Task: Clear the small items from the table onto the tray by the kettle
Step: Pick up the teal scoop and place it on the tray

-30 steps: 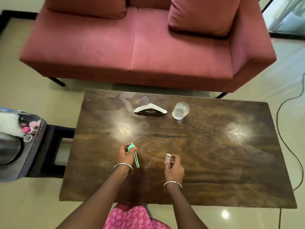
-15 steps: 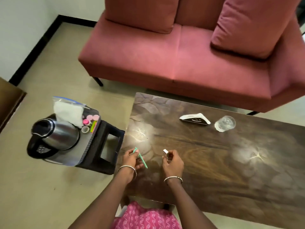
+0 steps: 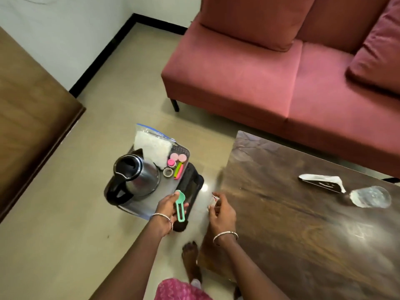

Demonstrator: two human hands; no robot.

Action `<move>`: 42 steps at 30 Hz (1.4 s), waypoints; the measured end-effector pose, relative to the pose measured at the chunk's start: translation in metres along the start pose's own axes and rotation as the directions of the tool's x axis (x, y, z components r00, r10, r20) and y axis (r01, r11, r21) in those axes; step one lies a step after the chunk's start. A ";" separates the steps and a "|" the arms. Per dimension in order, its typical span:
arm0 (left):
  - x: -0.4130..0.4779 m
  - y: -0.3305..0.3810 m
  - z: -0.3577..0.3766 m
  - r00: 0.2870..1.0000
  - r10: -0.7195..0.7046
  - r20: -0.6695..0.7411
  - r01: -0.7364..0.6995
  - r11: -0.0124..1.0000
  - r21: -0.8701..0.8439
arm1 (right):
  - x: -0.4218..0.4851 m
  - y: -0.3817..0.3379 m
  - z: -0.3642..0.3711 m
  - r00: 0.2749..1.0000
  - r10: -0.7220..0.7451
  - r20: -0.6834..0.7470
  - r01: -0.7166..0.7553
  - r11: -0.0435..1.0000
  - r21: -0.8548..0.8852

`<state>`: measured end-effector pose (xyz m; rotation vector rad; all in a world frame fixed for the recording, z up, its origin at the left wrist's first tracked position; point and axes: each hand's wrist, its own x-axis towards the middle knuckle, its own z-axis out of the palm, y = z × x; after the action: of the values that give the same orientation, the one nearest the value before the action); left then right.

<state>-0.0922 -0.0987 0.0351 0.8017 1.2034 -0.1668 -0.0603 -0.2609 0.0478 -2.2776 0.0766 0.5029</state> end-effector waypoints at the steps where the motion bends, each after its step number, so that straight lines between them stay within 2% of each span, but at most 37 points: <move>1: 0.006 0.005 -0.006 1.000 0.020 0.006 -0.020 1.000 0.020 | 0.004 -0.006 0.010 1.000 -0.006 0.014 0.006 1.000 0.009; 6: 0.048 0.021 -0.027 0.991 0.109 -0.078 -0.091 0.973 0.213 | 0.024 -0.024 0.052 0.998 -0.021 0.062 0.020 1.000 0.024; 10: 0.091 0.026 -0.048 0.956 0.219 -0.195 -0.100 0.867 0.488 | 0.047 -0.033 0.083 0.994 -0.065 0.089 0.066 0.998 -0.015; 14: 0.126 0.021 -0.047 0.943 0.184 -0.278 -0.058 0.912 0.407 | 0.075 -0.035 0.106 0.988 -0.083 0.130 0.089 0.995 -0.043; 22: 0.166 0.005 -0.031 0.889 0.258 -0.379 -0.008 0.836 0.549 | 0.126 -0.033 0.141 0.970 -0.052 0.239 0.091 0.984 -0.155; 27: 0.177 -0.002 -0.030 0.866 0.257 -0.428 -0.048 0.896 0.442 | 0.139 -0.030 0.156 0.959 -0.079 0.273 0.135 0.972 -0.194; 32: 0.183 -0.008 -0.028 0.887 0.161 -0.433 -0.098 0.981 0.165 | 0.141 -0.027 0.162 0.960 -0.112 0.255 0.183 0.944 -0.273; 37: 0.182 -0.007 -0.030 0.899 0.047 -0.436 -0.081 0.995 -0.060 | 0.138 -0.028 0.161 0.952 -0.140 0.272 0.234 0.906 -0.352; 40: 0.180 -0.006 -0.034 0.907 0.030 -0.419 -0.066 0.995 -0.072 | 0.138 -0.030 0.160 0.939 -0.176 0.296 0.286 0.877 -0.386; 42: 0.180 -0.008 -0.039 0.914 0.037 -0.403 -0.027 0.999 0.030 | 0.138 -0.030 0.160 0.935 -0.188 0.300 0.301 0.869 -0.393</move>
<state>-0.0576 -0.0280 -0.1314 0.9041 1.5793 0.0152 0.0200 -0.1113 -0.0816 -2.5789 -0.5000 0.7252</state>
